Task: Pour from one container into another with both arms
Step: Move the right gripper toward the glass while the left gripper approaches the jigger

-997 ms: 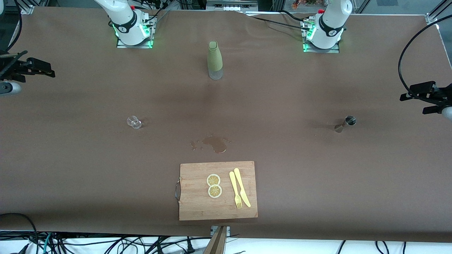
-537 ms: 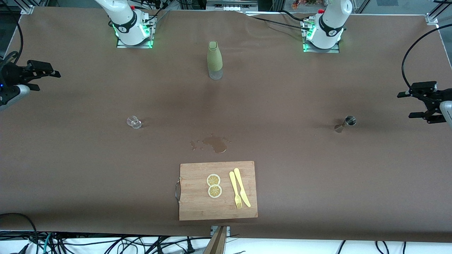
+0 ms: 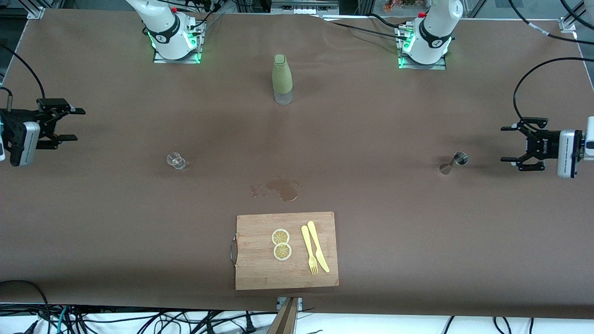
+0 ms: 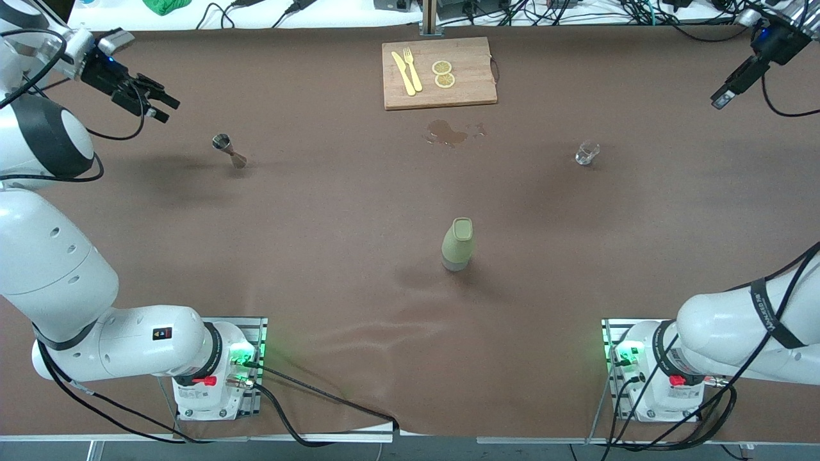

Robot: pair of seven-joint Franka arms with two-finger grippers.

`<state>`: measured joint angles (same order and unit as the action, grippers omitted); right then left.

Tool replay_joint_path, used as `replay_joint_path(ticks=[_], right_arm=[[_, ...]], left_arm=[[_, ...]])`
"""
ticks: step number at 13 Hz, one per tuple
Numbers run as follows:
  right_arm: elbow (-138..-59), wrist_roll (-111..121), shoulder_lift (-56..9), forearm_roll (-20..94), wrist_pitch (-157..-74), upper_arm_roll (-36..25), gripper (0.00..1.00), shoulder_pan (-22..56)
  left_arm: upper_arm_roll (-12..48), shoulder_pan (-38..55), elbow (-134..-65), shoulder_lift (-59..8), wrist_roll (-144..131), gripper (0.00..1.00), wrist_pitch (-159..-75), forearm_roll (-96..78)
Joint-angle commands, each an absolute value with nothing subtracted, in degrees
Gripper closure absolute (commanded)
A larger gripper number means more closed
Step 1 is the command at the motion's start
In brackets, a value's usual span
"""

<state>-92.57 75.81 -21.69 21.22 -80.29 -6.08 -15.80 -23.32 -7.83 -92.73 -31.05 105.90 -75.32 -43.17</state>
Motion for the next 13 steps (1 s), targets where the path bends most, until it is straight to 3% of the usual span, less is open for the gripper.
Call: replay_joint_path(ticks=[1,5,13], right_arm=[[-94.0,84.8,-24.2,25.6,-84.4,-5.5,0.0,-16.9],[-94.1,97.8,-32.9,37.1,-86.2,-5.5,0.0,-17.0],[-94.0,113.9,-40.5,45.0,-86.0,-5.1,0.0,-16.6]], left_arm=[[-23.6,-9.7,-92.3,-36.7,118.3,0.0,-72.6,-48.3],[-23.7,-12.7,-91.8,-43.3,131.7,0.0,-72.9,-55.5],[-23.6,-14.9,-92.4,-55.2,150.5,0.0,-72.6,-68.0]])
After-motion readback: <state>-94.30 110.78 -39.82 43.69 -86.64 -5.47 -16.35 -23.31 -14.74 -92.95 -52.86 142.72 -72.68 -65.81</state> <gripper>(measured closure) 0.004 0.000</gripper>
